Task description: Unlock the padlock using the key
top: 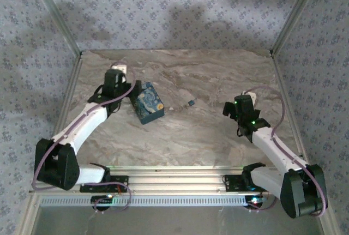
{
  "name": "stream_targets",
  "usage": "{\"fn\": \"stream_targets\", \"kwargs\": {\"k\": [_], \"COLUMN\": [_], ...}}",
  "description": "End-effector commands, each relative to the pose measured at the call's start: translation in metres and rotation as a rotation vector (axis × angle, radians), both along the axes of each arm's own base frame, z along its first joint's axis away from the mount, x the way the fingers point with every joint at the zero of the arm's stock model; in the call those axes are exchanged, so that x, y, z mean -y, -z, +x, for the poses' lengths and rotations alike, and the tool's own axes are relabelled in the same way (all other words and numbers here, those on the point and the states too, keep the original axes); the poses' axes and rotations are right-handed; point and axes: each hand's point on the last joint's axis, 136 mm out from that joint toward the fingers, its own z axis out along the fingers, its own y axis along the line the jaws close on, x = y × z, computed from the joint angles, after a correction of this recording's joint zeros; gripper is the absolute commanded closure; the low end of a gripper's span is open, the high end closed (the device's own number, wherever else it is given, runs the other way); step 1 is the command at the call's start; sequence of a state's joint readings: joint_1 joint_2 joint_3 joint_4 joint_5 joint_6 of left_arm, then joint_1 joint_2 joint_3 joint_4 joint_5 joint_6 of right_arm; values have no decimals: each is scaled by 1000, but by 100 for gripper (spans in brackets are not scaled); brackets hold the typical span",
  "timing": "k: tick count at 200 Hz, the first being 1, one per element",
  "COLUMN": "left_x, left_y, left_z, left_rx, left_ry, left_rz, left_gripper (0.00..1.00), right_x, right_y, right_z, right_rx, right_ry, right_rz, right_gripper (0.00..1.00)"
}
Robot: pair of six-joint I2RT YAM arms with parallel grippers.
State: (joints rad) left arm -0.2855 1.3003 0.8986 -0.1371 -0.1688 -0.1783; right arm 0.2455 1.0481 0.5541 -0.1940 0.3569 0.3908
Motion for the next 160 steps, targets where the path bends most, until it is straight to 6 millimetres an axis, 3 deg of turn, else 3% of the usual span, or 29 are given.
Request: {"fn": "stream_targets", "kwargs": {"k": [1,15,65,95,110,160], "left_x": [-20,-46,-104,-143,-150,-149], "left_y": [10,21,38,39,28,22], "left_z": [1,2,14,6,5,22], "left_rx": [53,41,112,244,336,403], "left_ry": [60,-6,-163,-311,-325,-276], "left_rz": [106,121,83,-26,-48,-79], "left_gripper": [2,2,2,2,2,2], "right_x": [20,28,37,46,46,48], "right_y": [-10,-9,-9,11,21,6], "right_z": [15,23,50,58,59,68], "right_rx": [69,74,70,132,163,282], "right_ry": [57,71,4,-18,-45,-88], "right_rz": [-36,-5,-91,-77,-40,-103], "right_gripper": [0,0,0,0,0,0]}}
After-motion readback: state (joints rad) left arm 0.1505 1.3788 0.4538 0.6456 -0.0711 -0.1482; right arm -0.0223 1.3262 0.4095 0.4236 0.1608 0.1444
